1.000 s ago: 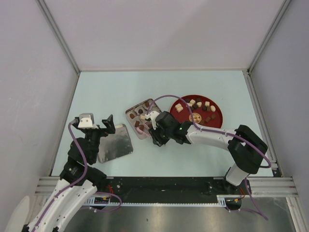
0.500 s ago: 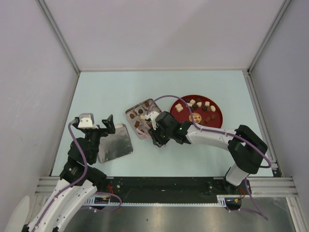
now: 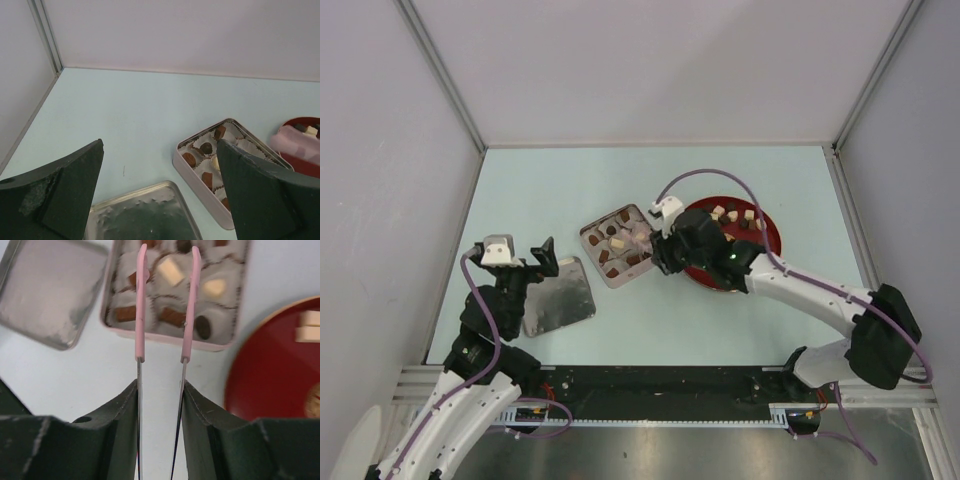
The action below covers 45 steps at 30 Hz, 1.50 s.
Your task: Pack the chocolate
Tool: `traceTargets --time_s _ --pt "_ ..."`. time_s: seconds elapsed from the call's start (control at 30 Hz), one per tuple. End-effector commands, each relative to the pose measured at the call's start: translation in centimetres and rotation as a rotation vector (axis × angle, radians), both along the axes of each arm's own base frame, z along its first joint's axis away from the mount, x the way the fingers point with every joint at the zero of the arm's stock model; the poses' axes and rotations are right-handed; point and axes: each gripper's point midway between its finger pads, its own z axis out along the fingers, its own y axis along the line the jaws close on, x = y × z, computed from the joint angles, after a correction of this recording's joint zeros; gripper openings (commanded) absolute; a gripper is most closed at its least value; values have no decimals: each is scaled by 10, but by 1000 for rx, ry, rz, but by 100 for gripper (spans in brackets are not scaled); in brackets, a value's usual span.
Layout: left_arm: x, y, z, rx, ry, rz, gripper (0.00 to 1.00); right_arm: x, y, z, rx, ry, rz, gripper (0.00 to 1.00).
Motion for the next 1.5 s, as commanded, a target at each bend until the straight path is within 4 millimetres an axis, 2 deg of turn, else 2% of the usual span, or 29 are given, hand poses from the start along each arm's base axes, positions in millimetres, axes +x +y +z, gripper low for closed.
traceTargets --time_s 0.0,0.07,0.1,0.17,0.2,0.27,0.3,0.33,0.4,0.43,0.57,0.77,0.97,1.13,1.27,1.33,1.37,1.47 --pt "-2 3 8 -8 -31 5 100 36 -51 34 -4 -85 -184 38" --pt "-2 3 8 -9 -34 6 100 44 -76 41 4 -97 -254 38" --pt "-2 4 8 -10 -35 8 100 56 -101 36 -4 -92 -328 38" --pt "-3 4 9 -12 -38 8 100 65 -133 38 -4 -99 -437 37" --pt "-3 4 9 -12 -38 8 100 77 -164 35 -3 -87 -537 37" --pt "-3 4 10 -13 -41 6 100 81 -200 22 -31 -48 -649 37" --pt "-3 4 9 -11 -37 6 100 87 -230 19 -28 -24 -758 37" --pt "-3 4 10 -15 -41 8 100 88 -250 12 -42 -6 -828 37" --pt "-4 5 10 -14 -42 10 100 87 -279 0 -41 38 -928 37" --pt "-4 5 10 -14 -42 11 100 88 -303 -5 -13 66 -1010 37" --pt "-4 4 10 -16 -42 8 100 85 -350 -37 19 145 -1158 37" --pt "-5 6 12 -19 -50 11 100 88 -383 -71 -12 211 -1211 37" --pt "-6 7 12 -21 -52 16 100 82 -394 -108 5 349 -1227 38" --pt "-6 5 12 -17 -54 7 100 68 -393 -134 -4 467 -1218 40" --pt "-7 6 13 -21 -61 8 100 62 -393 -142 -21 505 -1222 44" --pt "-7 7 13 -23 -63 10 100 62 -393 -140 -20 502 -1229 51" --pt "-8 7 14 -24 -66 10 100 61 -394 -139 -23 502 -1233 58" --pt "-9 7 15 -28 -70 8 100 57 -393 -134 -20 500 -1242 67"
